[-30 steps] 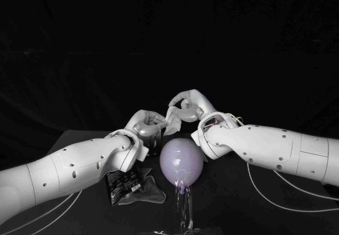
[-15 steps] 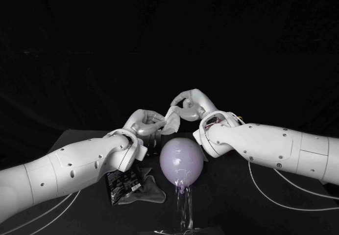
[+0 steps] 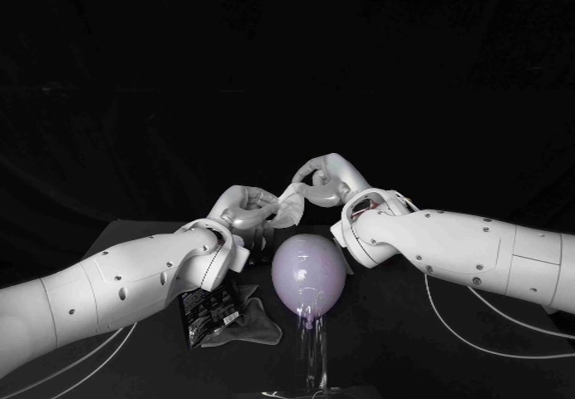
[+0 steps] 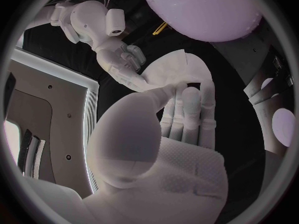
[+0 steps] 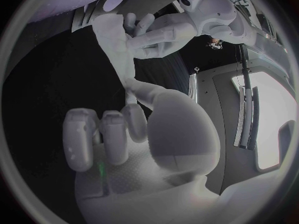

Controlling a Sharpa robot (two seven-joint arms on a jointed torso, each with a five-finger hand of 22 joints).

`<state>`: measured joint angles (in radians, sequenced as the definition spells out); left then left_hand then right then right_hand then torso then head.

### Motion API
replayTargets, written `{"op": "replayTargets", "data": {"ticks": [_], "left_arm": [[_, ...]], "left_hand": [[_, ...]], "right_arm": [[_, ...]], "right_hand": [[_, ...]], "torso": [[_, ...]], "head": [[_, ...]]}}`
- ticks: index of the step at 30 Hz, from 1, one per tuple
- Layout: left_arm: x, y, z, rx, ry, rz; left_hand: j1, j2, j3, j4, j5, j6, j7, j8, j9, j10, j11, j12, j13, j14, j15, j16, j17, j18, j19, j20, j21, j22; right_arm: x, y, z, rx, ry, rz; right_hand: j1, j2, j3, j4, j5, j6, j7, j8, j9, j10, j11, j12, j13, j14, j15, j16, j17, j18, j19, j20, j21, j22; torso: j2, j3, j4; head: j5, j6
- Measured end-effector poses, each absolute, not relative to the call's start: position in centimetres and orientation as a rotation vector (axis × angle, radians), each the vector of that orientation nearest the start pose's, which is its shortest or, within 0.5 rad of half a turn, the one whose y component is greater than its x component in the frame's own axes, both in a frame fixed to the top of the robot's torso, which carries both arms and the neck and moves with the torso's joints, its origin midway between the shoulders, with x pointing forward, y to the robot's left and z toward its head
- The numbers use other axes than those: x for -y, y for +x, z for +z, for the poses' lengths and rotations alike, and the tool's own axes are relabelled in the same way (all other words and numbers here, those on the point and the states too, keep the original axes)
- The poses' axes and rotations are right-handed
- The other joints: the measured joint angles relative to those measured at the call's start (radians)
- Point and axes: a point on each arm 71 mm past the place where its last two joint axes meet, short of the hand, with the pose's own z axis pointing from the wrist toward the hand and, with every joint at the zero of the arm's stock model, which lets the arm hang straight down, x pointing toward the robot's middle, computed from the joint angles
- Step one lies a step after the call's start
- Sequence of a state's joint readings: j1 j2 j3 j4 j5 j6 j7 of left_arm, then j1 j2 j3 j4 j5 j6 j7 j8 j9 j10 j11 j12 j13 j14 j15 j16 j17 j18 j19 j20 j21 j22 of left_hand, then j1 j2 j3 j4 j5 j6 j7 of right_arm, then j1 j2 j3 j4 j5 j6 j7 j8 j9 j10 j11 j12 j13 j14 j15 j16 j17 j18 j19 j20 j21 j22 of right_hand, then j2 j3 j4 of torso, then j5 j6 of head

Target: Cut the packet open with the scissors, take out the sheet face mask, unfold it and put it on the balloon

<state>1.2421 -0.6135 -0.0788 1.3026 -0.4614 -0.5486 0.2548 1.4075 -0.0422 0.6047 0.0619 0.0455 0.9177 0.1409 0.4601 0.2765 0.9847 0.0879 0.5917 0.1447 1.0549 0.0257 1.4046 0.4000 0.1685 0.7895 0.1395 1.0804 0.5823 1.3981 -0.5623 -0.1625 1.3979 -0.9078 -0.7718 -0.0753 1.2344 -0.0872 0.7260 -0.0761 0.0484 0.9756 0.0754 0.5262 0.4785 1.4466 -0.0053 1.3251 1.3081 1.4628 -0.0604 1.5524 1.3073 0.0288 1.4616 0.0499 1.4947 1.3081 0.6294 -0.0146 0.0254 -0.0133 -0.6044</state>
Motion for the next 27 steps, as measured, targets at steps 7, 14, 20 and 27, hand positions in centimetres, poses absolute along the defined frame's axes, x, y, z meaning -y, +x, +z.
{"op": "replayTargets", "data": {"ticks": [7, 14, 20, 27], "left_arm": [[-16.32, 53.18, -17.8, -1.44, -0.698, -1.176], [-16.63, 53.25, -17.81, -1.438, -0.704, -1.17], [-16.94, 53.32, -17.8, -1.438, -0.708, -1.162], [-17.02, 53.34, -17.84, -1.442, -0.71, -1.158]], "left_hand": [[-0.01, -0.005, 0.019, -0.005, 0.0, 0.001, 0.001, 0.007, 0.0, 0.009, -0.003, 0.0, 0.0, 0.053, 0.001, 0.027, 0.093, 0.0, 0.0, 0.0, 0.014, 0.008], [-0.029, -0.013, 0.036, -0.008, 0.001, 0.003, -0.001, 0.012, 0.0, 0.016, -0.009, 0.0, 0.0, 0.087, -0.002, 0.051, 0.161, 0.0, 0.0, 0.0, 0.025, 0.015], [-0.041, -0.025, 0.039, -0.011, 0.001, 0.008, -0.003, 0.022, 0.001, 0.024, -0.009, 0.0, 0.0, 0.104, -0.004, 0.059, 0.191, 0.0, 0.0, 0.0, 0.03, 0.018], [-0.046, -0.028, 0.04, -0.01, 0.001, 0.008, -0.003, 0.022, 0.002, 0.025, -0.011, 0.0, 0.0, 0.105, -0.006, 0.063, 0.203, -0.001, 0.0, 0.0, 0.034, 0.019]], "right_arm": [[11.97, 52.58, -11.91, -1.366, 0.345, 0.885], [12.29, 52.75, -12.05, -1.379, 0.342, 0.872], [12.65, 52.87, -12.16, -1.385, 0.341, 0.86], [12.67, 52.9, -12.19, -1.389, 0.335, 0.854]], "right_hand": [[0.0, 0.0, 0.0, 0.0, 0.0, 0.002, -0.002, -0.001, 0.0, 0.0, 0.0, -0.002, 0.0, 0.0, 0.0, -0.001, 0.0, 0.0, -0.001, -0.001, 0.0, 0.0], [0.0, 0.0, 0.0, 0.0, -0.001, 0.002, -0.002, -0.003, 0.0, 0.0, 0.0, -0.002, 0.0, 0.0, 0.0, -0.002, 0.0, 0.0, -0.001, -0.001, 0.0, 0.0], [-0.003, -0.003, 0.0, 0.0, -0.002, 0.002, -0.002, 0.0, 0.0, 0.0, 0.0, -0.002, -0.001, 0.0, 0.0, 0.003, 0.001, 0.0, -0.003, 0.0, 0.0, -0.001], [-0.003, -0.003, 0.0, 0.0, -0.003, 0.003, 0.0, 0.0, -0.001, 0.0, 0.0, -0.002, 0.0, 0.0, 0.0, 0.003, 0.001, 0.0, 0.001, -0.003, 0.001, 0.0]], "torso": [[0.0, 0.0005, -0.0003], [-0.001, 0.0005, -0.0002], [0.0, 0.0, 0.0002], [0.0, 0.0001, 0.0005]], "head": [[0.002, 0.0], [0.001, 0.0], [0.0, 0.0], [0.001, -0.004]]}}
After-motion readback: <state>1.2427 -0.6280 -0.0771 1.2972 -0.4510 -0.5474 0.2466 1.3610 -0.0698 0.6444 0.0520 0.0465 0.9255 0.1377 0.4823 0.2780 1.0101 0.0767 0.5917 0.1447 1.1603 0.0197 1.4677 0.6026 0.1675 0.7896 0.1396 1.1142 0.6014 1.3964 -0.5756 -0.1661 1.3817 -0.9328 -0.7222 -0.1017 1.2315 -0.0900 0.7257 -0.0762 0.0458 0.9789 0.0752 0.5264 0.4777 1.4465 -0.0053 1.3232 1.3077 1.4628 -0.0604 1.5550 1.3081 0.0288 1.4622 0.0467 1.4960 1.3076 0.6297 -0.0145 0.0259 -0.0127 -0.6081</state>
